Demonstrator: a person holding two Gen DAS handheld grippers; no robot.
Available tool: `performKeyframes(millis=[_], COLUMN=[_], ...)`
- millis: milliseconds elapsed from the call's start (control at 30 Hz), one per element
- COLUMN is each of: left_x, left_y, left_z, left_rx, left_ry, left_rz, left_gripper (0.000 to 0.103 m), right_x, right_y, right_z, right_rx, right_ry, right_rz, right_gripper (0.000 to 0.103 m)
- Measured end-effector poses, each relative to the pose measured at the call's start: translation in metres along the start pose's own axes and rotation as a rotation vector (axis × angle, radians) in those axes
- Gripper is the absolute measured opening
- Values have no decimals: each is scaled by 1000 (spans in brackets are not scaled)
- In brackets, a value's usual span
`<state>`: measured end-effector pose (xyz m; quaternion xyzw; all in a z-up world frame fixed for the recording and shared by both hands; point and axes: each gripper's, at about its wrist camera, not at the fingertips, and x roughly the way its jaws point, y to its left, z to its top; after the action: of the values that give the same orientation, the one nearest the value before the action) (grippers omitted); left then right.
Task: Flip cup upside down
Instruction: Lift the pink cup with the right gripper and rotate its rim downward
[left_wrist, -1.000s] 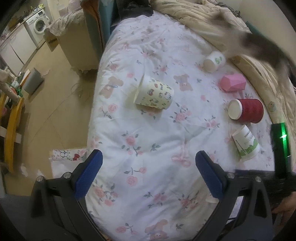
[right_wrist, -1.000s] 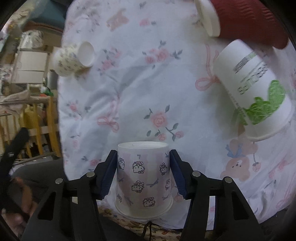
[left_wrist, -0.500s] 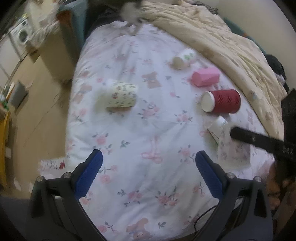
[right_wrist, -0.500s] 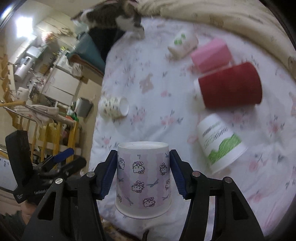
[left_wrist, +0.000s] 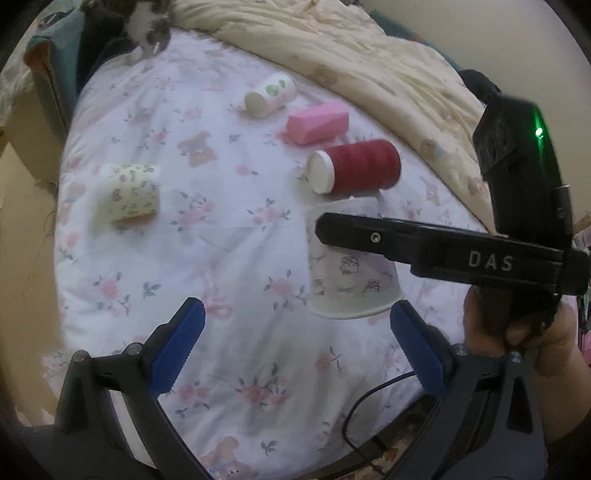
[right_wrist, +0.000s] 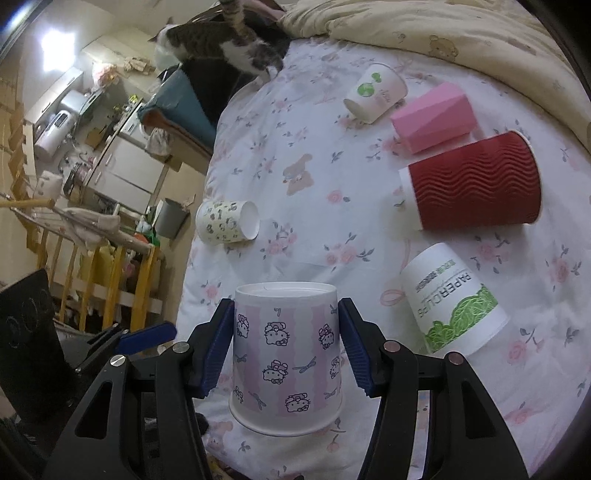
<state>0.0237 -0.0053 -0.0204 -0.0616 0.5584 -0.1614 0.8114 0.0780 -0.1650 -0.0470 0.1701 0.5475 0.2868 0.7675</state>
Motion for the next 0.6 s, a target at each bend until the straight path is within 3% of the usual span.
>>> performKeyframes(millis=[300, 600], left_x=[18, 21], left_y=[13, 20], left_z=[-8, -8], left_rx=[-16, -20], left_ry=[72, 74], left_rz=[96, 155], left_gripper=[99, 99], right_x=[-9, -18], right_y=[12, 23], right_z=[-9, -20], right_rx=[-64, -133], right_ry=[5, 39], right_rz=[-11, -46], right_gripper=[59, 58])
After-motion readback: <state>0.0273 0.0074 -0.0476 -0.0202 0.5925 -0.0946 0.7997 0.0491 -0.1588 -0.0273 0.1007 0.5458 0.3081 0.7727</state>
